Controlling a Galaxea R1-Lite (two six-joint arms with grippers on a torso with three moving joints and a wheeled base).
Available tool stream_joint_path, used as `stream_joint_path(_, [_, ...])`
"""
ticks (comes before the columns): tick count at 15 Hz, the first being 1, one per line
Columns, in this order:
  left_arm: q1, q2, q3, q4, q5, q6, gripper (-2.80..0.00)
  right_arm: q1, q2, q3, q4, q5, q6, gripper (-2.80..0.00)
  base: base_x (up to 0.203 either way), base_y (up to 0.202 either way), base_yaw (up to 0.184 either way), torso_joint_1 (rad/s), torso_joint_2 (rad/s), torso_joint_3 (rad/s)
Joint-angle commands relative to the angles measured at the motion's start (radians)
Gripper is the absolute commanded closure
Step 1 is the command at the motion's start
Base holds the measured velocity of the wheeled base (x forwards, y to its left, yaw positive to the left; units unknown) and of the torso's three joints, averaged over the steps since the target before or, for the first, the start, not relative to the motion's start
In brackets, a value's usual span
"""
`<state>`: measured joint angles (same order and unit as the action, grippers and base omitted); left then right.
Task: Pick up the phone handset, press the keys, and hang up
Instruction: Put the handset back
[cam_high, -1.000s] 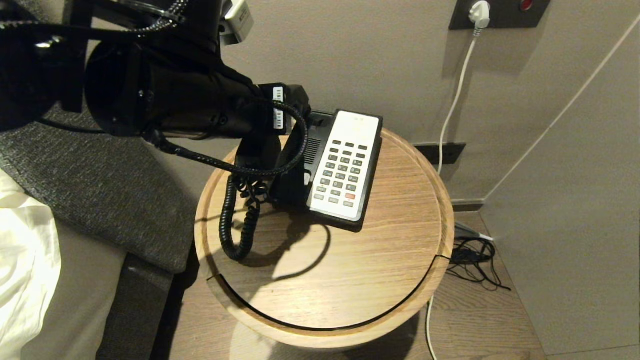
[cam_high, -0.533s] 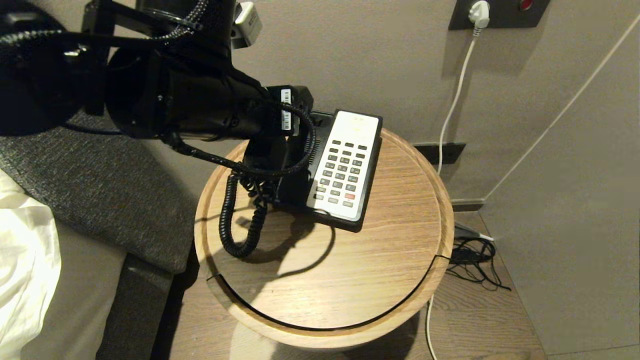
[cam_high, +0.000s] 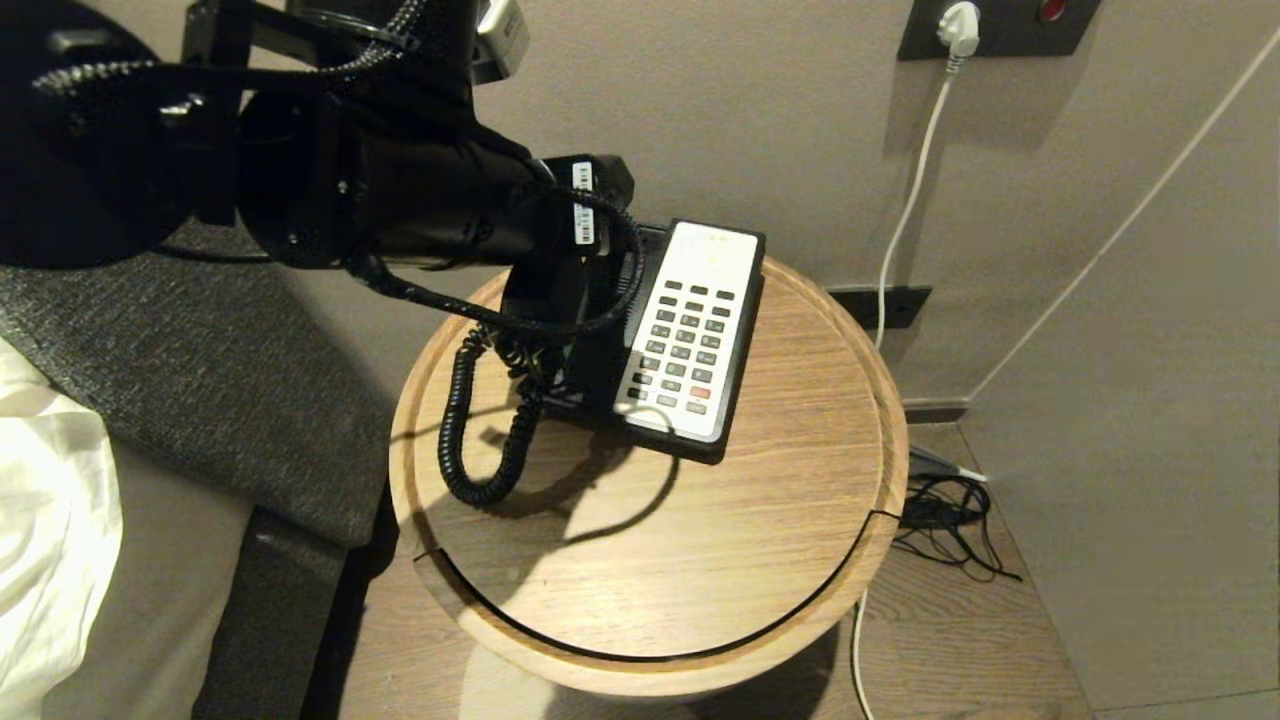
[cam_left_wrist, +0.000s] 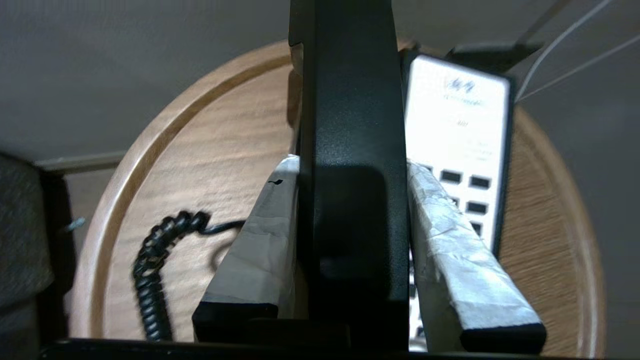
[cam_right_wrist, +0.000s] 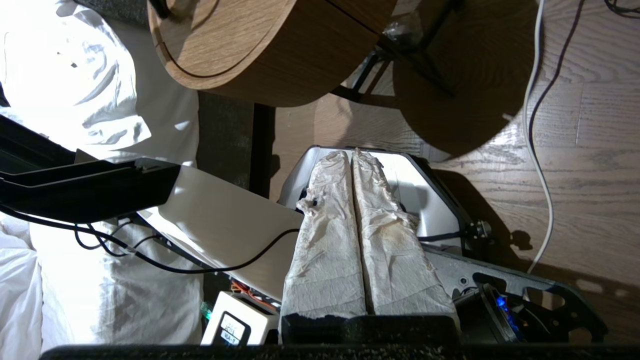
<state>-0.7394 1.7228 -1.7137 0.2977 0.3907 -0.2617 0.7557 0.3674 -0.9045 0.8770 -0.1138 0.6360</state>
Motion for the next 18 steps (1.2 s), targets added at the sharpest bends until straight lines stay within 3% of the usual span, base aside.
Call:
stream_joint_path(1, [-0.002,0.007,0.013,-0.018,0.000,-0.001,0.00,0.001,0.001,0.006,0.005,0.000,0.004,0.00,0.000,0.000,0.000,0.000,0.00,0.000])
stream_joint_path(8, [-0.005,0.012,0.019,-0.021,0.009,-0.006,0.00,0.002,-0.002,0.026,0.004,0.016,0.002,0.00,0.000,0.000,0.000,0.000,0.00,0.000])
stream_joint_path(10, [-0.005,0.018,0.011,-0.068,0.051,-0.006,0.00,0.001,-0.005,0.032,0.005,0.017,0.001,0.00,0.000,0.000,0.000,0.000,0.00,0.000])
stream_joint_path(13, [-0.017,0.017,0.027,-0.124,0.057,0.002,0.00,0.002,-0.011,0.048,0.005,0.017,-0.004,0.00,0.000,0.000,0.000,0.000,0.00,0.000])
stream_joint_path(16, [-0.018,0.019,0.048,-0.127,0.061,-0.018,0.00,0.002,-0.016,0.072,0.003,0.027,-0.004,0.00,0.000,0.000,0.000,0.000,0.00,0.000])
stream_joint_path(18, [-0.024,0.013,0.090,-0.129,0.067,-0.070,0.00,0.002,-0.015,0.089,0.003,0.034,-0.004,0.00,0.000,0.000,0.000,0.000,0.00,0.000])
